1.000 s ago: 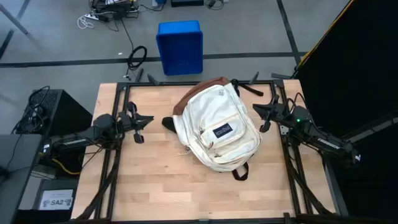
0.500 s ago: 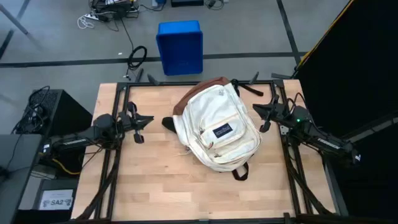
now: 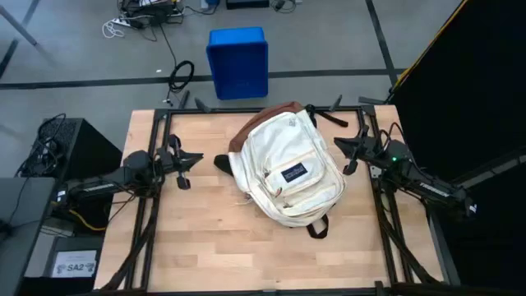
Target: Unpack backpack
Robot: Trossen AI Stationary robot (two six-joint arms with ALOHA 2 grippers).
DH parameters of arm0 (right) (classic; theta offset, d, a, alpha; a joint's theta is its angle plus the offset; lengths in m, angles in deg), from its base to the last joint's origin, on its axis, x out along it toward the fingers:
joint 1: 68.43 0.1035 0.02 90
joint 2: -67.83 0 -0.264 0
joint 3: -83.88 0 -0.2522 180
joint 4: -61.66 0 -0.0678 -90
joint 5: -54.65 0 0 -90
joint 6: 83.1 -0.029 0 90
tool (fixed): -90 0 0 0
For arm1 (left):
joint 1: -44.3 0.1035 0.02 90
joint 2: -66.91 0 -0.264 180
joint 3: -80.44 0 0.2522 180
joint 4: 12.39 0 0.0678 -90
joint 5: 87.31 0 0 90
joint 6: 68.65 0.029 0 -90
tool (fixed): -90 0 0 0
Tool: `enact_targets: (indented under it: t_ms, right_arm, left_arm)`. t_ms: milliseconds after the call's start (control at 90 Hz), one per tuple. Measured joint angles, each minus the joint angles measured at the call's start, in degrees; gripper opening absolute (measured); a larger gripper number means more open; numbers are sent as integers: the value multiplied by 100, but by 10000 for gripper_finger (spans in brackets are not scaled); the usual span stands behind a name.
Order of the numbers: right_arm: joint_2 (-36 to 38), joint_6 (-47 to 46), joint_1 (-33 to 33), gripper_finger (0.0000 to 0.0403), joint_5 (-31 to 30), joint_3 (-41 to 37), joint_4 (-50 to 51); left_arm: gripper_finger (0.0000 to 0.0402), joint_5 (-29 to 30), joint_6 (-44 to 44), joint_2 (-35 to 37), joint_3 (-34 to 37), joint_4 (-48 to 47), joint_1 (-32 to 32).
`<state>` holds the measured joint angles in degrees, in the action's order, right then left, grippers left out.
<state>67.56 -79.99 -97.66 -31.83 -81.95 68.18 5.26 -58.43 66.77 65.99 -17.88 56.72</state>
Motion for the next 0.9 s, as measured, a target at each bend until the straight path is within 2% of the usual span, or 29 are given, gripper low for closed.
enact_targets:
  t_ms: [900]
  right_arm:
    - [0, -2, 0, 8, -1, -1, 0]
  left_arm:
    - [1, 0, 2, 2, 0, 2, 0]
